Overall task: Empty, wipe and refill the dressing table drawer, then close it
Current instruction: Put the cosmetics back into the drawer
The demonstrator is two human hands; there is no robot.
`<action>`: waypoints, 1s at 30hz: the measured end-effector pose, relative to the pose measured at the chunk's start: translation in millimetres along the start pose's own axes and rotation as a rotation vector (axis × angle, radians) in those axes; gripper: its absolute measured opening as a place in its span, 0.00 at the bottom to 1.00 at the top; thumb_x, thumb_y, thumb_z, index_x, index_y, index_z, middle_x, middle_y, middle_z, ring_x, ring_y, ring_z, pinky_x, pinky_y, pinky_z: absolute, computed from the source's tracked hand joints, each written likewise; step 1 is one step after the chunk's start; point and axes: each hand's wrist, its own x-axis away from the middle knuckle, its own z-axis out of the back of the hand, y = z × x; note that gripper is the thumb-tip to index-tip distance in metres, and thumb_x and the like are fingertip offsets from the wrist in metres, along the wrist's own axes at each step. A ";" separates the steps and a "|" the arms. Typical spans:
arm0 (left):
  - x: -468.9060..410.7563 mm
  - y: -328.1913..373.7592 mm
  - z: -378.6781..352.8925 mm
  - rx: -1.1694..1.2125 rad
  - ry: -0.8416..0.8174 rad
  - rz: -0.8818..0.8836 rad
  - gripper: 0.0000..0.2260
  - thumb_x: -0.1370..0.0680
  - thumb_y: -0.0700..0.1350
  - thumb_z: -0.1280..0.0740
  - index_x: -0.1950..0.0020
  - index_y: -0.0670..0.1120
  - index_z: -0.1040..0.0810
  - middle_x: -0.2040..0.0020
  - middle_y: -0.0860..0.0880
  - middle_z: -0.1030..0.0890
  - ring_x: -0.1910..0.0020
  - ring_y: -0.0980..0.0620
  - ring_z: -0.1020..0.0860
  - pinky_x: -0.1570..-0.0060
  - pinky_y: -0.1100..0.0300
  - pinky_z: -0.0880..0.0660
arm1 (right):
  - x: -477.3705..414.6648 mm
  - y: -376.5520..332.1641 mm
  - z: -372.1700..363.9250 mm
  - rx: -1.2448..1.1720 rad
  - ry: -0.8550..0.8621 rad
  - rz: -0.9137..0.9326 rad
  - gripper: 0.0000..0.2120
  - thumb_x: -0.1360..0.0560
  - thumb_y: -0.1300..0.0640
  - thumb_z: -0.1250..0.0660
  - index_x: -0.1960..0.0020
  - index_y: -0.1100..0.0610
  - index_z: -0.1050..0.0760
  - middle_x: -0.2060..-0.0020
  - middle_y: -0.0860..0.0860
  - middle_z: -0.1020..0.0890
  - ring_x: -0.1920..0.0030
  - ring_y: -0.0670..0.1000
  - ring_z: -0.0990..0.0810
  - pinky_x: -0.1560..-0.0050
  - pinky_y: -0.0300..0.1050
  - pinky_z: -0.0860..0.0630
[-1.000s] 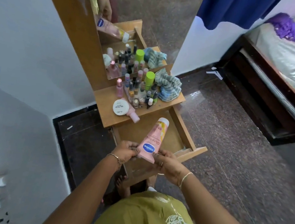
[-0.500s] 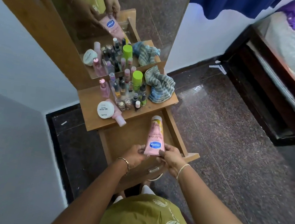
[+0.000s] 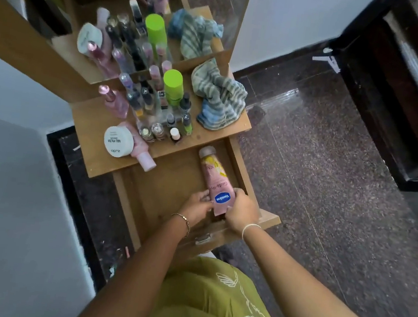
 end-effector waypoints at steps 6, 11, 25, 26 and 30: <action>-22.5 -5.9 -1.6 -0.043 0.019 0.040 0.23 0.21 0.32 0.40 0.26 0.39 0.38 0.30 0.40 0.30 0.33 0.43 0.29 0.42 0.58 0.31 | -0.7 -3.7 -11.1 0.236 -0.056 0.028 0.37 0.23 0.51 0.35 0.23 0.62 0.50 0.32 0.57 0.32 0.32 0.58 0.31 0.35 0.52 0.29; -38.7 -5.1 9.1 -0.106 0.092 -0.015 0.25 0.22 0.38 0.36 0.26 0.46 0.37 0.30 0.45 0.31 0.33 0.47 0.30 0.33 0.48 0.33 | 4.2 -2.2 -16.5 0.380 0.067 0.187 0.37 0.22 0.54 0.37 0.23 0.64 0.54 0.28 0.59 0.38 0.30 0.57 0.34 0.32 0.49 0.33; -47.5 17.6 -4.5 -0.102 -0.016 -0.091 0.26 0.24 0.29 0.45 0.26 0.43 0.38 0.35 0.38 0.26 0.45 0.52 0.24 0.51 0.64 0.27 | -6.4 2.8 -11.5 0.636 -0.014 0.489 0.28 0.19 0.57 0.48 0.22 0.55 0.56 0.23 0.62 0.57 0.23 0.60 0.53 0.26 0.53 0.42; -47.0 17.3 -5.6 -0.106 -0.020 -0.085 0.26 0.24 0.29 0.45 0.26 0.42 0.38 0.34 0.38 0.27 0.41 0.48 0.24 0.48 0.61 0.27 | -4.7 2.0 -11.7 0.649 -0.023 0.473 0.28 0.19 0.57 0.49 0.22 0.56 0.55 0.23 0.63 0.57 0.23 0.61 0.52 0.27 0.53 0.41; -40.8 15.2 -8.3 -0.148 -0.071 -0.019 0.27 0.25 0.27 0.45 0.27 0.40 0.37 0.46 0.44 0.21 0.51 0.53 0.22 0.53 0.60 0.25 | 6.4 -3.0 -17.0 0.763 -0.092 0.397 0.35 0.22 0.50 0.39 0.22 0.59 0.52 0.24 0.66 0.55 0.27 0.62 0.40 0.32 0.54 0.36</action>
